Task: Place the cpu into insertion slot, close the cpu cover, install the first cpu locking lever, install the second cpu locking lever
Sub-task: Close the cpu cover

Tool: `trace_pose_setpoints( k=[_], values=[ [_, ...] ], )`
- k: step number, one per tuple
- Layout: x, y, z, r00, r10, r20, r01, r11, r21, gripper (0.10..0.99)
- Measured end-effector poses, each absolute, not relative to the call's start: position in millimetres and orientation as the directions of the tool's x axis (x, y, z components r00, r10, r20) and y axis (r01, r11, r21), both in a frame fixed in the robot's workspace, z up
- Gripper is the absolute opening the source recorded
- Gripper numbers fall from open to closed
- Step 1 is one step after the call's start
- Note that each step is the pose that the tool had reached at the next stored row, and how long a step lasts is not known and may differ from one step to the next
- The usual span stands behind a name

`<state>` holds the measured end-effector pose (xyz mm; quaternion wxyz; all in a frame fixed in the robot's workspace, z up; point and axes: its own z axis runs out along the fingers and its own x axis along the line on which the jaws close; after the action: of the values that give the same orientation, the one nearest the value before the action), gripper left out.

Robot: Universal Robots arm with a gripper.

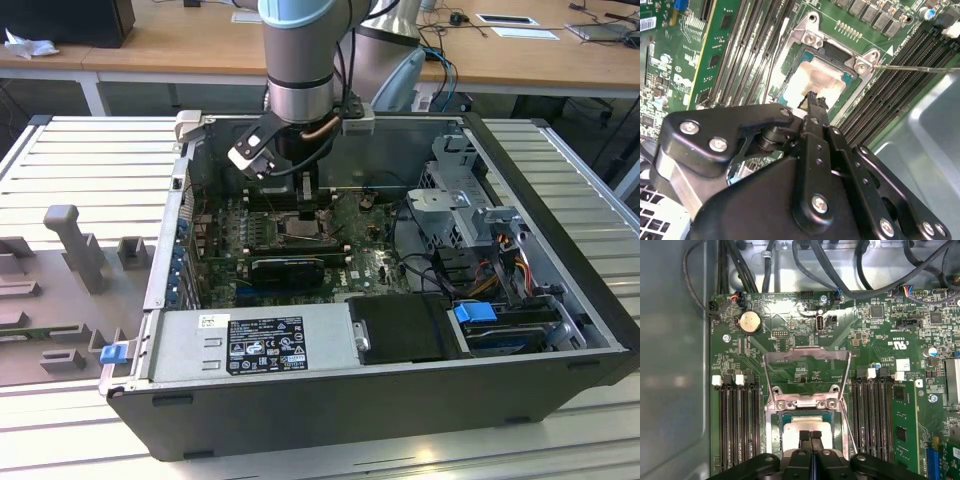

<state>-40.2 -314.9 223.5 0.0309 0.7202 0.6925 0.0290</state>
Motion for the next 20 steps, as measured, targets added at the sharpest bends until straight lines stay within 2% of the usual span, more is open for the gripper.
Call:
trace_pose_setpoints(
  k=[20],
  values=[
    [-40.1, -314.9, 233.8, 0.039, 0.999, -0.001, 0.996, -0.039, 0.085, 0.106]
  ],
)
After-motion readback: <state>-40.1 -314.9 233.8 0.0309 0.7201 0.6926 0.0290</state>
